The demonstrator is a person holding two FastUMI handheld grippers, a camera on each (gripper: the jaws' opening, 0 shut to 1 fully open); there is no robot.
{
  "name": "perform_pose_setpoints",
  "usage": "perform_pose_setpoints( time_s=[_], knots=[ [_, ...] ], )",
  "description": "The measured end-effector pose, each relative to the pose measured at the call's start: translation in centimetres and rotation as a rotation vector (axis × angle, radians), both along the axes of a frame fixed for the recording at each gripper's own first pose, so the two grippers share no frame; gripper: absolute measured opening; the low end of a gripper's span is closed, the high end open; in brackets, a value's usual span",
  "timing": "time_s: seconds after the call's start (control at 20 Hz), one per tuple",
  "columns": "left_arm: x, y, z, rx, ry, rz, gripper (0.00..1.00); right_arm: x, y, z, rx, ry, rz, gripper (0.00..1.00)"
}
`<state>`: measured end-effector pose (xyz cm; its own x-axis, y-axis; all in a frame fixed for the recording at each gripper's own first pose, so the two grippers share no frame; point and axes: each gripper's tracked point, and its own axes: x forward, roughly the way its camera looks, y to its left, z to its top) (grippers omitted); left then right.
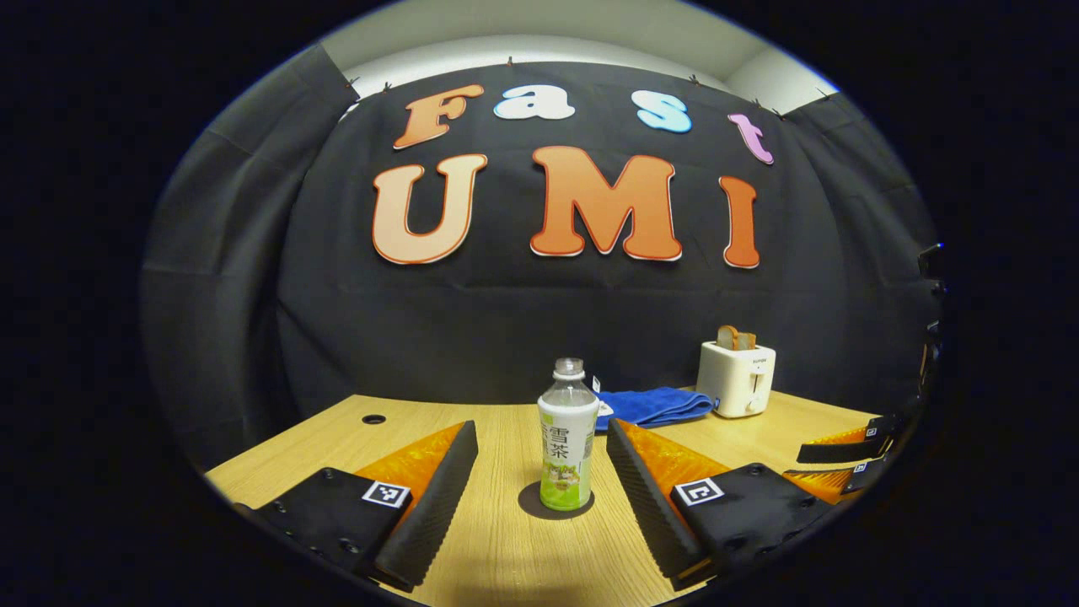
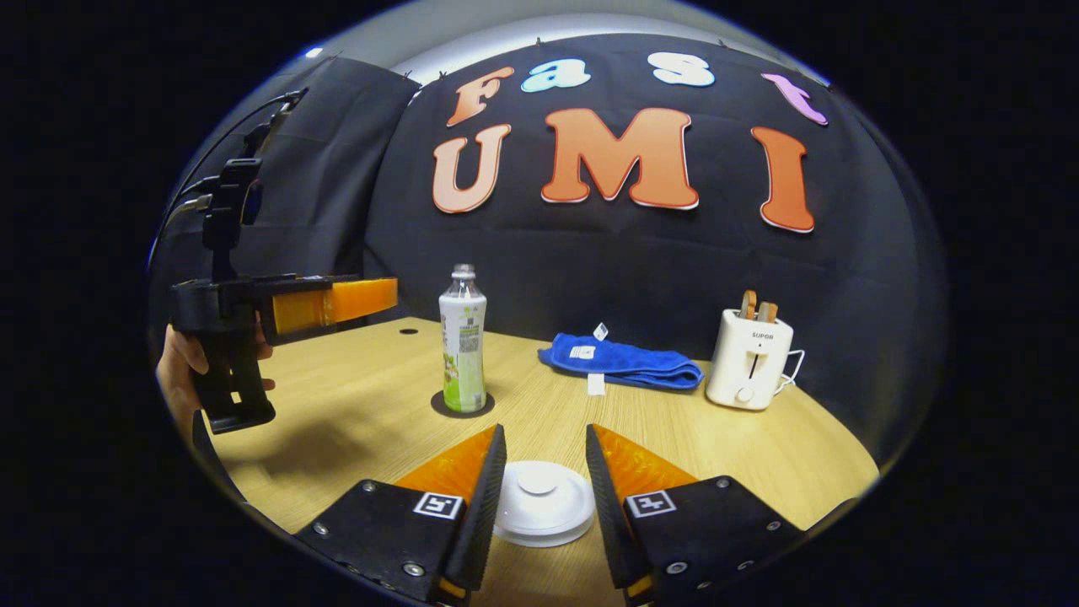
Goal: Open the teacup lid with one hand, grasp the water bottle and pour water into the teacup with the other hand; after pouring, place the water bottle on the coaster and then close the teacup lid.
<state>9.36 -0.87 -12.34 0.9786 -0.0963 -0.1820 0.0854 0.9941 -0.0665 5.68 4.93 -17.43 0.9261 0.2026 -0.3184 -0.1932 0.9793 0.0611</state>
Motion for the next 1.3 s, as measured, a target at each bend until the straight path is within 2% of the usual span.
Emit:
perform_pose_setpoints(
  time_s=[0.15,0.2,0.25,0.3,0.4,0.8,1.0,1.3],
  knots=[
    [-1.2,1.6,2.7,-0.006,-0.033,0.048,0.96,0.1,-1.9,4.6,0.007,-0.093,-0.047,0.68],
    [-1.7,2.0,3.7,-0.009,-0.044,0.058,0.98,0.0,-2.7,5.9,0.003,-0.119,-0.069,0.73],
    [-2.3,2.2,4.5,-0.01,-0.056,0.063,0.96,0.0,-3.4,7.0,-0.006,-0.141,-0.089,0.76],
    [-2.8,2.3,5.3,-0.006,-0.065,0.066,0.96,-0.2,-4.4,8.3,-0.026,-0.162,-0.112,0.74],
    [-3.8,2.2,6.9,0.012,-0.095,0.065,0.96,-0.6,-5.9,10.4,-0.051,-0.2,-0.149,0.81],
    [-7.3,2.2,11.6,0.077,-0.187,0.082,0.96,-2.5,-8.9,15.6,-0.067,-0.287,-0.248,0.85],
    [-8.4,2.5,13.0,0.096,-0.241,0.093,0.98,-2.9,-9.1,16.7,-0.047,-0.309,-0.263,0.86],
    [-8.5,3.1,12.8,0.086,-0.224,0.112,0.96,-3.1,-9.1,16.8,-0.052,-0.308,-0.255,0.87]
  ],
)
